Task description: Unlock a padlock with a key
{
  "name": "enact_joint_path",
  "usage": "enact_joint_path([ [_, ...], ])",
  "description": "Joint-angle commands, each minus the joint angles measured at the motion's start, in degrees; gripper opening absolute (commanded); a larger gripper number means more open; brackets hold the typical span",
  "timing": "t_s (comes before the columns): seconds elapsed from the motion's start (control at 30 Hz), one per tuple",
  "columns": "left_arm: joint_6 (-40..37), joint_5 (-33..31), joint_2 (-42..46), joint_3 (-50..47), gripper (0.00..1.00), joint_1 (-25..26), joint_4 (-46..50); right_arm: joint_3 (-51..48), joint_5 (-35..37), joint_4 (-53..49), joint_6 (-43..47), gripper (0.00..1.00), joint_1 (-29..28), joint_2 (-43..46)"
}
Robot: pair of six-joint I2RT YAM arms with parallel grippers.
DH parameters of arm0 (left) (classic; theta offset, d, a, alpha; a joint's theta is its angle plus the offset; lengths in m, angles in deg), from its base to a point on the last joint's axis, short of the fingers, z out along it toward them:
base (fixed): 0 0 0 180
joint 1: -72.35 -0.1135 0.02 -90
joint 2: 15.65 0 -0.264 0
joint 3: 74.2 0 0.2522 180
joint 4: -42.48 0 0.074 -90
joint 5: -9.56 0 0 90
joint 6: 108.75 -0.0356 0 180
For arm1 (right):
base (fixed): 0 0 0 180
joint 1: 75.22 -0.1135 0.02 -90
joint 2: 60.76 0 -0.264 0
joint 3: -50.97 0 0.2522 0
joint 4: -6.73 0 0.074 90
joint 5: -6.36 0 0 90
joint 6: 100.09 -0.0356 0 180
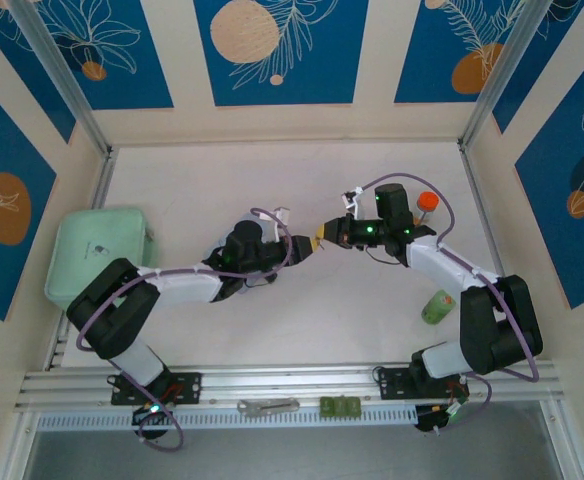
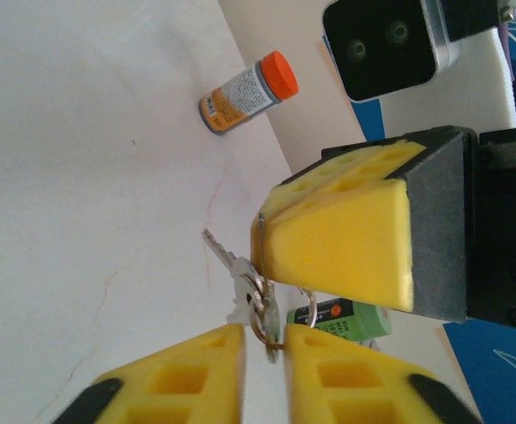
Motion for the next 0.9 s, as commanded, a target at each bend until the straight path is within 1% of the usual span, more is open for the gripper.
enact_joint_path([
  [0.0, -0.13, -0.62, 0.21, 2.12, 0.10, 0.59, -2.26, 1.83, -2.80, -0.62, 0.58, 0.00, -1.16, -0.83],
  [0.07, -0.23, -0.69, 0.20, 2.12, 0.01, 0.52, -1.99, 1.90, -2.81, -0.56, 0.58, 0.00, -1.25, -0.84],
  [0.2, -0.12, -1.14, 0.24, 1.62, 0.00, 0.51, -2.08, 2.03, -2.62, -0.51, 0.58, 0.01, -1.22, -0.34],
  [0.23, -0.12, -1.26, 0.30, 1.47, 0.00, 0.54, -2.17, 2.06, -1.90, -0.86, 0.51, 0.11, -1.13, 0.05],
  [0.27, -0.20, -1.41, 0.38, 1.34, 0.00, 0.58, -2.14, 1.97, -0.98, -1.08, 0.49, 0.31, -0.90, 0.73],
  [0.3, -0.30, -1.61, 0.61, 1.09, 0.00, 0.58, -2.08, 1.77, 0.16, -1.47, 0.56, 0.47, -0.50, 1.80],
  [0.33, -0.46, -1.81, 0.71, 0.86, 0.00, 0.56, -1.97, 1.54, 0.78, -1.59, 0.58, 0.58, -0.02, 2.88],
  [0.37, -0.68, -2.02, 0.95, 0.64, 0.00, 0.53, -1.90, 1.08, 1.57, -1.49, 0.57, 0.66, 0.81, 4.49],
  [0.4, -0.94, -2.18, 1.19, 0.48, 0.00, 0.58, -1.66, 0.62, 2.47, -1.47, 0.56, 0.71, 1.40, 6.19],
  [0.5, -1.35, -2.67, 1.44, 0.10, 0.00, 0.52, -1.62, -0.43, 4.28, -1.61, 1.37, 0.73, 2.73, 10.44],
  [0.57, -1.35, -2.56, 1.30, 0.10, 0.00, 0.57, -2.13, -0.74, 3.79, -1.64, 2.38, 0.72, 2.84, 11.54],
  [0.6, -1.12, -2.54, 1.18, 0.10, 0.00, 0.52, -2.61, -0.96, 3.17, -1.31, 2.83, 0.70, 2.78, 11.58],
  [0.63, -0.81, -2.34, 0.96, 0.10, 0.00, 0.51, -3.26, -1.33, 2.49, -0.75, 2.86, 0.66, 2.73, 11.41],
  [0.7, 0.22, -1.99, 0.56, -0.22, 0.00, 0.54, -5.17, -2.72, 0.69, 1.83, 2.61, 0.52, 2.83, 10.77],
  [0.73, 0.78, -1.83, 0.43, -0.46, 0.00, 0.54, -6.34, -3.56, 0.08, 3.37, 2.34, 0.49, 2.84, 10.35],
  [0.77, 1.45, -1.72, 0.31, -0.88, 0.00, 0.59, -7.73, -4.58, -0.52, 5.16, 2.21, 0.47, 2.84, 9.81],
  [0.87, 2.91, -1.23, 0.01, -2.03, 0.00, 0.53, -11.92, -7.46, -2.62, 11.35, 1.00, 0.44, 3.25, 8.33],
])
